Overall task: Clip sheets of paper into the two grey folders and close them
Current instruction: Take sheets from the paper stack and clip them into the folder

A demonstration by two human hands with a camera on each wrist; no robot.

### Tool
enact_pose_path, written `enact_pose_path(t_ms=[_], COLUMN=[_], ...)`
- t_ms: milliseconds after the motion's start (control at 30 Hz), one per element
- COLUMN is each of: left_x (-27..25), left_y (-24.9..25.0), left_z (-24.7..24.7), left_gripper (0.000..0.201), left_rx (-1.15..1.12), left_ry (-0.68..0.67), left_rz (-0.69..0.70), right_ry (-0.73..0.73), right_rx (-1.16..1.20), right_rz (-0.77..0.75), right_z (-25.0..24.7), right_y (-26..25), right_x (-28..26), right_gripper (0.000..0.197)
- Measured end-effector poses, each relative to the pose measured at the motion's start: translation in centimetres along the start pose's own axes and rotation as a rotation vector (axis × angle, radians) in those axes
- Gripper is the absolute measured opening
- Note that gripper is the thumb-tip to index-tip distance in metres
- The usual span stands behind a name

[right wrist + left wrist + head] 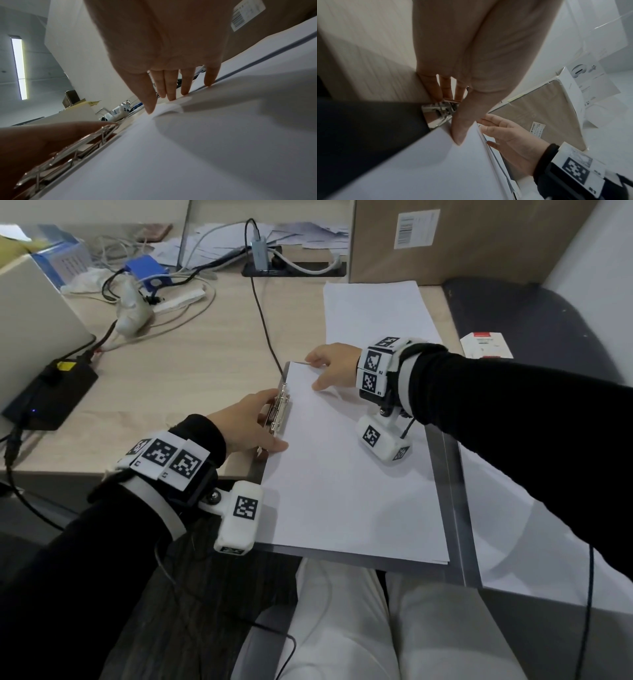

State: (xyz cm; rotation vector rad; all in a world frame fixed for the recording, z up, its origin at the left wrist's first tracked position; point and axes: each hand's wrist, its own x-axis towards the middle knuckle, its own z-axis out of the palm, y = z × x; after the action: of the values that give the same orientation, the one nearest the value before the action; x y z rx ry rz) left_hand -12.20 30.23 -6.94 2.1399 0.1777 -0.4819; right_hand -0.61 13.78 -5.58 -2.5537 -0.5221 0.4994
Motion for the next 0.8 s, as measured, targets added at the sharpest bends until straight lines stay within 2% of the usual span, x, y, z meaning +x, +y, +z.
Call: enact_pose_path(t_ms=[200, 300, 400, 533, 667, 800], left_x=[-0.1, -0.3, -0.4, -0.8, -1.2, -1.2], left_y=[0.1, 0.0, 0.0, 0.4, 0.5, 0.5], left_z=[0.1, 0.1, 0.1, 0.4, 0.7, 0.7], left_gripper=[0.089, 0.088, 0.088, 0.081, 0.080, 0.082], left_rx=[-0.013, -0.019, -0.021, -0.040, -0.054, -0.041], left_ry=[0.000, -0.010, -0.014, -0.004, 0.021, 0.022], left_rz=[0.014, 0.014, 0.006, 0.004, -0.006, -0.027], right_ry=[0.035, 0.087, 0.124, 0.093, 0.009, -0.001], right_rx=[0.027, 0.032, 0.082, 0.264, 0.277, 0.268], right_rz=[0.002, 0.025, 0.124, 0.348, 0.507, 0.508], right_z=[-0.4, -1.7, -3.3, -4.0, -3.2, -2.0], right_y=[-0.2, -0.1, 0.9, 3.3, 5.5, 6.0], right_x=[-0.9, -2.4, -5.0, -9.9, -13.9, -16.2], right_gripper=[0.064, 0.055, 0.041, 0.020, 0.029, 0.036])
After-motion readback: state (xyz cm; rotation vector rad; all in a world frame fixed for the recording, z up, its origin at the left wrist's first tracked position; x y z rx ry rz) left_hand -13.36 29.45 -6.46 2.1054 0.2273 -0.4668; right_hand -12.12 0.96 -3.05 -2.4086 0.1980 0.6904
